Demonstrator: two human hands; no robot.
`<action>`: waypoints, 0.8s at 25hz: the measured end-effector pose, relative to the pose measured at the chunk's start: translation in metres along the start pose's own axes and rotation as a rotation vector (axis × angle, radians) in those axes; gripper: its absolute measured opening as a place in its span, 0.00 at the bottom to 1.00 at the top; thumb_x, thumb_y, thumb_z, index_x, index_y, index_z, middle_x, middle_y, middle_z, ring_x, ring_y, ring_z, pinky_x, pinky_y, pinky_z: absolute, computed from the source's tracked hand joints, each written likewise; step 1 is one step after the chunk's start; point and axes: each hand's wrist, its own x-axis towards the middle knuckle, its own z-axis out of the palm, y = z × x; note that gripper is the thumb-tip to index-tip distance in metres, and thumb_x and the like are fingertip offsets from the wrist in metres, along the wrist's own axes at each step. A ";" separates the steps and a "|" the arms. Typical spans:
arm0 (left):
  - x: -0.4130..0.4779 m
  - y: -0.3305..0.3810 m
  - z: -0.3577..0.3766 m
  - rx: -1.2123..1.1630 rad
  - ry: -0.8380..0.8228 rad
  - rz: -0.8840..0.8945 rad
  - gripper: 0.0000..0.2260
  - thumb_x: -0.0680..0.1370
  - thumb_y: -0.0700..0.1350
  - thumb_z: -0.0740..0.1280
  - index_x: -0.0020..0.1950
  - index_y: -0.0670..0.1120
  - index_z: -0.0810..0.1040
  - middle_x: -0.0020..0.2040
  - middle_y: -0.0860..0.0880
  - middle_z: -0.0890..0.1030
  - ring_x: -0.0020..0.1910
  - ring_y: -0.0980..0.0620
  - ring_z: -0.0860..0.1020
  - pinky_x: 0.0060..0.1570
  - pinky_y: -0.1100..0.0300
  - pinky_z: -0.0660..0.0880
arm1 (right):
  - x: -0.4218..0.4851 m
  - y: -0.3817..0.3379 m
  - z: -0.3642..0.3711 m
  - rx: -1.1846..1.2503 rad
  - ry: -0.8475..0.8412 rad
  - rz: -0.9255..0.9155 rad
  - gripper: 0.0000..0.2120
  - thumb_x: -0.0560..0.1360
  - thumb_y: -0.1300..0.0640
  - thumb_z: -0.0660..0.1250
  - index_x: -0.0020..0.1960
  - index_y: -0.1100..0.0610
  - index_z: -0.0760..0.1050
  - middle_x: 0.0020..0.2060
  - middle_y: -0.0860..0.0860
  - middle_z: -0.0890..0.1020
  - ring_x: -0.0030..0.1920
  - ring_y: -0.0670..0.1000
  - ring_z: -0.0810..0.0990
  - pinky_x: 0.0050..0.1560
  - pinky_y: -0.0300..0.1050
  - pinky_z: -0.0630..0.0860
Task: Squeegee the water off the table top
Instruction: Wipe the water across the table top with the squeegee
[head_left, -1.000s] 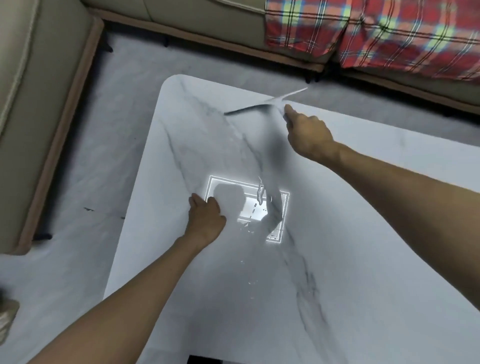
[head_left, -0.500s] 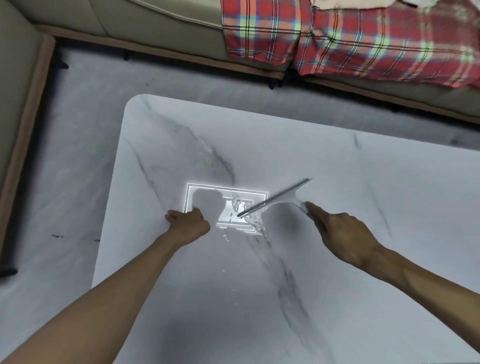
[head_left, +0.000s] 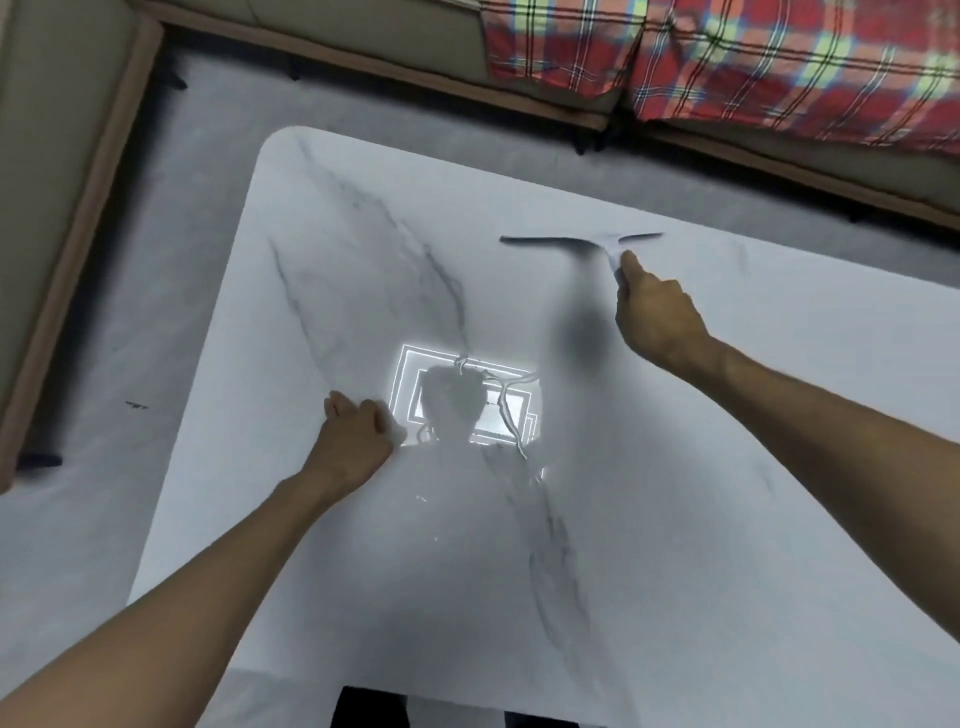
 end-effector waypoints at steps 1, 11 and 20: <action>-0.008 0.001 0.012 -0.008 0.019 0.002 0.05 0.74 0.39 0.56 0.47 0.48 0.66 0.68 0.29 0.60 0.73 0.33 0.57 0.64 0.49 0.67 | -0.020 0.011 0.006 0.001 -0.018 -0.027 0.21 0.80 0.59 0.51 0.73 0.55 0.56 0.49 0.63 0.79 0.44 0.64 0.73 0.42 0.50 0.66; -0.069 -0.008 0.054 -0.148 0.067 -0.108 0.04 0.69 0.44 0.59 0.37 0.53 0.65 0.49 0.42 0.72 0.53 0.44 0.71 0.44 0.55 0.68 | -0.061 0.024 -0.027 0.010 -0.120 -0.125 0.15 0.79 0.58 0.51 0.65 0.56 0.65 0.46 0.61 0.79 0.44 0.64 0.74 0.41 0.49 0.66; -0.055 -0.007 0.080 -0.087 0.046 -0.222 0.18 0.76 0.40 0.55 0.65 0.38 0.64 0.72 0.22 0.46 0.74 0.26 0.43 0.71 0.42 0.58 | -0.017 -0.094 0.026 -0.030 -0.067 -0.314 0.24 0.79 0.61 0.51 0.74 0.54 0.57 0.53 0.65 0.79 0.52 0.65 0.77 0.45 0.51 0.66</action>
